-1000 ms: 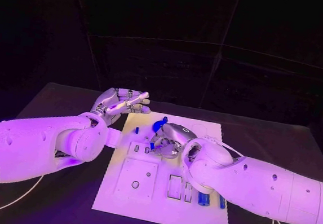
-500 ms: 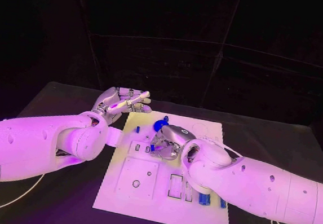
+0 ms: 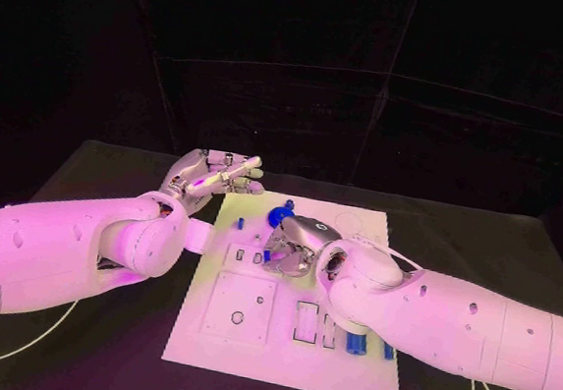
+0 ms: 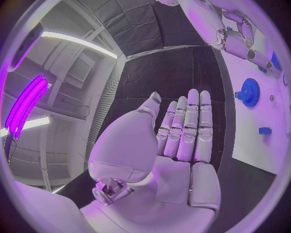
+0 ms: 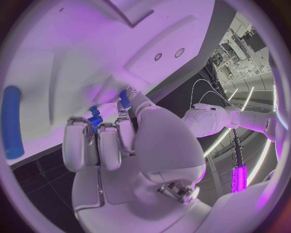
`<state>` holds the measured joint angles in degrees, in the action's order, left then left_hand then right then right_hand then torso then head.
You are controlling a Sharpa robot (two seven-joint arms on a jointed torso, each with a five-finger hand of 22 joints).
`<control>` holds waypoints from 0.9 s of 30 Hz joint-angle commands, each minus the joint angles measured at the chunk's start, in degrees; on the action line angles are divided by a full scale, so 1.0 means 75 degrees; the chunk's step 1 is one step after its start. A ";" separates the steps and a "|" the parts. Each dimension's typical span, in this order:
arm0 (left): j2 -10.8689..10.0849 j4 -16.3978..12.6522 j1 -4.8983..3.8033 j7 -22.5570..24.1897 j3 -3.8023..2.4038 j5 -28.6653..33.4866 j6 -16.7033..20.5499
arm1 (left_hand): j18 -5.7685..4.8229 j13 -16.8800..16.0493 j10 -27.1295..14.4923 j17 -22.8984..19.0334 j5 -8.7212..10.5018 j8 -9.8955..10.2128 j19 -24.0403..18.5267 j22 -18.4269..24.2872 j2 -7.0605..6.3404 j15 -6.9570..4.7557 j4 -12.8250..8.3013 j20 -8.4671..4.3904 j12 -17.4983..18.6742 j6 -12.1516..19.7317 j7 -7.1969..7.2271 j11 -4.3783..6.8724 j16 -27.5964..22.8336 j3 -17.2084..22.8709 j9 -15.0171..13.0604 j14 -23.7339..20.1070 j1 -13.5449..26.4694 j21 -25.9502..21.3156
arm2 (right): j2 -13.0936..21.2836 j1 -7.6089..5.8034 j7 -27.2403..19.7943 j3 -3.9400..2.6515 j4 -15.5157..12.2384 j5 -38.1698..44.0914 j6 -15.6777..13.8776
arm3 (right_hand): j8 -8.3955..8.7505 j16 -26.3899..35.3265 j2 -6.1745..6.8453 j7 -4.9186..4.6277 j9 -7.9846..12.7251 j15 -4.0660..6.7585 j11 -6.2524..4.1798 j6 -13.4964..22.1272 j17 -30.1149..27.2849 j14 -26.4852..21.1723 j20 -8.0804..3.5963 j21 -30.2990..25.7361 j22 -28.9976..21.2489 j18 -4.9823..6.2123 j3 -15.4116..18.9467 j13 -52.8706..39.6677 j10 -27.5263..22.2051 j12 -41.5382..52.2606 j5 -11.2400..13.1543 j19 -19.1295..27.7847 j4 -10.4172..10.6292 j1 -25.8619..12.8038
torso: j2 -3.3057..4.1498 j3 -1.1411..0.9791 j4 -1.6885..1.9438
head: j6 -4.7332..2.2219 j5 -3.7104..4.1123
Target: Assemble the parts on the task board
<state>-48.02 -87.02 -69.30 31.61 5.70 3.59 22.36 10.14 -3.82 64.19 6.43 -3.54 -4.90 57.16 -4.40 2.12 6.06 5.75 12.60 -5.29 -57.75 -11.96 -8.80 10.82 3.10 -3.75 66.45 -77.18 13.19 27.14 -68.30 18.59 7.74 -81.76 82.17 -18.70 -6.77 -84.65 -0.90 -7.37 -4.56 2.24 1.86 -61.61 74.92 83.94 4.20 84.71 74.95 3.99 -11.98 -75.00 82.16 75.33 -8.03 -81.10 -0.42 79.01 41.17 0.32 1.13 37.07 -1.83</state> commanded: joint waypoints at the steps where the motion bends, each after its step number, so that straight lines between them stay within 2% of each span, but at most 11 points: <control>1: 0.0000 -0.0004 -0.0016 0.0021 -0.0008 -0.0060 -0.0102 | 0.0054 -0.0005 0.0055 0.0009 0.0033 0.0045 0.0048 0.0010 0.0047 -0.0005 -0.0023 -0.0010 -0.0003 -0.0031 -0.0021 0.0013 -0.0045 -0.0001 0.0004 0.0055 0.0040 -0.0005 | -0.0004 0.0003 0.0132 0.0008 -0.0018 0.0132 0.0166 | 0.0059 0.0052 0.0040 0.0048 -0.0138 -0.0036 0.0027 0.0025 0.0435 0.0486 0.0026 0.0010 0.0159 -0.0126 -0.0024 -0.0251 -0.0090 -0.0061 0.0039 0.0056 -0.0009 -0.0089 | 0.0001 -0.0004 0.0010 | 0.0021 -0.0023; 15: -0.0004 -0.0003 -0.0017 0.0015 -0.0008 -0.0060 -0.0099 | 0.0053 -0.0003 0.0052 0.0014 0.0033 0.0054 0.0050 0.0013 0.0041 -0.0002 -0.0020 -0.0009 0.0008 -0.0025 -0.0026 0.0008 -0.0056 -0.0007 0.0006 0.0054 0.0046 -0.0012 | -0.0002 0.0005 0.0255 0.0008 -0.0052 0.0139 0.0253 | 0.0319 0.0088 0.0332 -0.0118 -0.0044 -0.0157 0.0169 0.0420 0.0381 0.0472 0.0136 -0.0034 0.0070 -0.0107 -0.0043 -0.0068 -0.0263 -0.0301 0.0089 0.0118 -0.0026 -0.0250 | 0.0000 0.0001 -0.0005 | 0.0053 -0.0052; 19: -0.0004 0.0000 -0.0017 0.0018 -0.0008 -0.0060 -0.0097 | 0.0053 -0.0003 0.0052 0.0014 0.0033 0.0054 0.0050 0.0013 0.0041 -0.0002 -0.0020 -0.0009 0.0008 -0.0025 -0.0026 0.0008 -0.0056 -0.0007 0.0006 0.0054 0.0046 -0.0012 | -0.0002 0.0006 0.0261 0.0008 -0.0060 0.0145 0.0219 | 0.0340 0.0090 0.0403 -0.0135 -0.0035 -0.0175 0.0187 0.0457 0.0380 0.0471 0.0157 -0.0039 0.0065 -0.0105 -0.0029 -0.0051 -0.0276 -0.0322 0.0194 0.0122 -0.0033 -0.0276 | -0.0002 0.0000 -0.0005 | 0.0062 -0.0052; 27: 0.0000 0.0007 -0.0017 0.0011 -0.0008 -0.0060 -0.0103 | 0.0053 -0.0003 0.0052 0.0014 0.0033 0.0054 0.0050 0.0013 0.0041 -0.0002 -0.0020 -0.0009 0.0008 -0.0025 -0.0026 0.0008 -0.0056 -0.0007 0.0006 0.0054 0.0046 -0.0012 | -0.0005 0.0006 0.0267 0.0008 -0.0064 0.0148 0.0144 | 0.0351 0.0095 0.0480 -0.0149 -0.0030 -0.0193 0.0205 0.0485 0.0374 0.0469 0.0179 -0.0043 0.0062 -0.0103 0.0031 -0.0044 -0.0277 -0.0328 0.0191 0.0123 0.0008 -0.0372 | -0.0002 0.0002 -0.0002 | 0.0070 -0.0049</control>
<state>-48.04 -86.94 -69.32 31.52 5.70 3.55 22.30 10.14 -3.81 64.18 6.48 -3.54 -4.67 57.15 -4.40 2.12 6.06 5.76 12.60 -5.29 -57.74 -11.96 -8.80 10.60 3.10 -3.75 66.45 -77.18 13.15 27.14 -68.26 20.12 7.76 -82.15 82.95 -17.87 -4.44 -84.19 2.32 -8.48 -4.83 1.22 3.27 -58.28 74.91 84.15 5.14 84.71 74.93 3.99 -12.12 -74.95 80.33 73.11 -6.82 -80.15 -0.33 76.37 41.15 0.32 1.10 37.58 -2.24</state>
